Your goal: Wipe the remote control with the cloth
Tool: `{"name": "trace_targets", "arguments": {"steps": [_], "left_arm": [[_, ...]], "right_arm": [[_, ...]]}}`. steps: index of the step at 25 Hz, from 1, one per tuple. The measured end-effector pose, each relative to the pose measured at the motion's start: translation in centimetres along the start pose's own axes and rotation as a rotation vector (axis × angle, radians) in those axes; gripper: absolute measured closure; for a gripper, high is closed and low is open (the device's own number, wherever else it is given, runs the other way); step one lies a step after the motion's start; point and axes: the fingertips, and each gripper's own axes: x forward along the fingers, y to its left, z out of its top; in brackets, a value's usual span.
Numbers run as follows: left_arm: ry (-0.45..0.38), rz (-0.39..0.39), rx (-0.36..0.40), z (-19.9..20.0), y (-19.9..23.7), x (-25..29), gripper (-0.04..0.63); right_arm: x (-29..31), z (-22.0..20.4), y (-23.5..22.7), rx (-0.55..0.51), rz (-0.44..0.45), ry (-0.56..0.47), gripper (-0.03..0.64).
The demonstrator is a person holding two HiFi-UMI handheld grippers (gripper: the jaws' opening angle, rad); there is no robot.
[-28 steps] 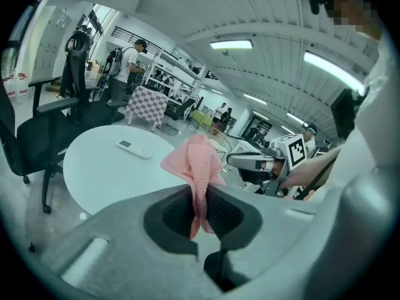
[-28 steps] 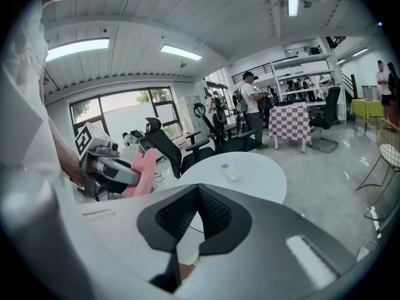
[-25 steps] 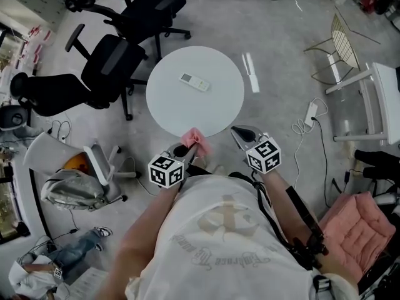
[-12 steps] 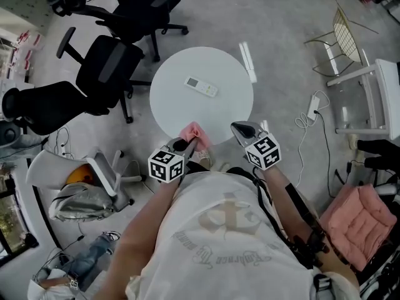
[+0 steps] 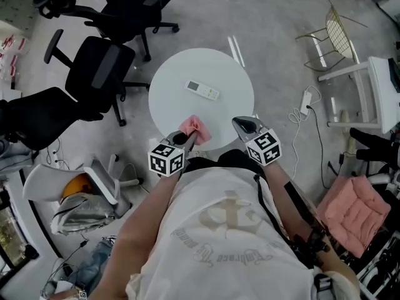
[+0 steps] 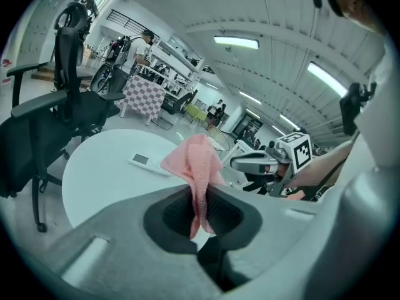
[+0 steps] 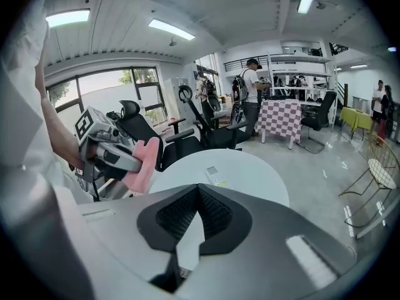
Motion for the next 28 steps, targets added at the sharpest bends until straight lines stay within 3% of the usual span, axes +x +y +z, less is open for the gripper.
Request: {"name": "trace_targets", "arguments": {"steps": [16, 28], "left_arm": [[0.002, 0.038, -0.076, 0.8, 3.4, 0.9, 0.574], [0.105, 0.052, -0.072, 2.0, 4.7, 5.2, 0.574]], "right_arm": [[5.2, -0.4, -2.4, -0.107, -0.003, 0.139, 0.609], [9.3, -2.6, -5.6, -0.079, 0.048, 0.215, 0.609]]}}
